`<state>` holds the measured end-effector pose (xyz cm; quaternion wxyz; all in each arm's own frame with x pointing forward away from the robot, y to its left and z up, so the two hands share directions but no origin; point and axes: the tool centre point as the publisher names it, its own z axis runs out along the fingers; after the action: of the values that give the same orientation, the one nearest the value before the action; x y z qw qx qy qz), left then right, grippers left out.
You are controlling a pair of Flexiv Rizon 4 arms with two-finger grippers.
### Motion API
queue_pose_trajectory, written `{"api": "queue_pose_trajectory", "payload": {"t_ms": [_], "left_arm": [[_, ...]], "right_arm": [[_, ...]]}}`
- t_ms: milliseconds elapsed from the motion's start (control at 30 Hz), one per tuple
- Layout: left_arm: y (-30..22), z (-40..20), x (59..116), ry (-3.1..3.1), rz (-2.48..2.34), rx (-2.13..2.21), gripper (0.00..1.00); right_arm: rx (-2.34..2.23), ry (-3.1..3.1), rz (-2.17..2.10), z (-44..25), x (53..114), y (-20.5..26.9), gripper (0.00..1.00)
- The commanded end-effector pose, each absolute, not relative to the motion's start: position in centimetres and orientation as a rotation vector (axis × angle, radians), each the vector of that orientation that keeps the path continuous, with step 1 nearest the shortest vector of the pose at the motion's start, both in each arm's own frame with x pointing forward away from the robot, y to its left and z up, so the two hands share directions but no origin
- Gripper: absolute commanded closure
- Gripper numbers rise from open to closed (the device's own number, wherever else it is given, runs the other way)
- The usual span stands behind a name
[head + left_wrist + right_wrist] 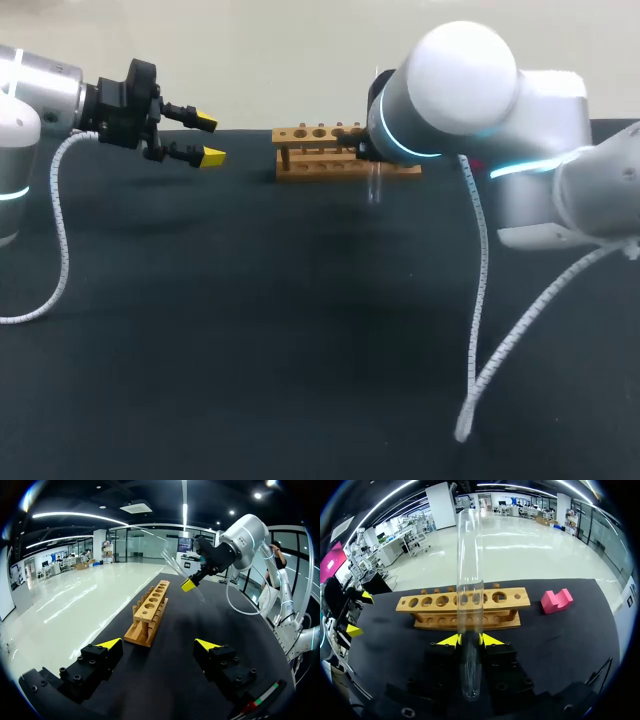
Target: Grasp the test tube, adjust it, and insert it.
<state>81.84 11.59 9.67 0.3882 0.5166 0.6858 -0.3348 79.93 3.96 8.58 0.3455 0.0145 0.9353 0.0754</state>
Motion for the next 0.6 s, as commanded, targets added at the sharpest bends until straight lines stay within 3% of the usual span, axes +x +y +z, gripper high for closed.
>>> {"api": "queue_pose_trajectory", "payload": {"t_ms": [33,600], "left_arm": [[11.6,9.6,81.7,1.74,-0.849,1.312,0.0],[11.6,9.6,81.7,1.74,-0.849,1.312,0.0]], "right_arm": [[0.044,2.367,0.198,10.0,78.4,3.1,1.0],[0.077,2.311,0.157,12.5,75.8,1.7,1.0]]}}
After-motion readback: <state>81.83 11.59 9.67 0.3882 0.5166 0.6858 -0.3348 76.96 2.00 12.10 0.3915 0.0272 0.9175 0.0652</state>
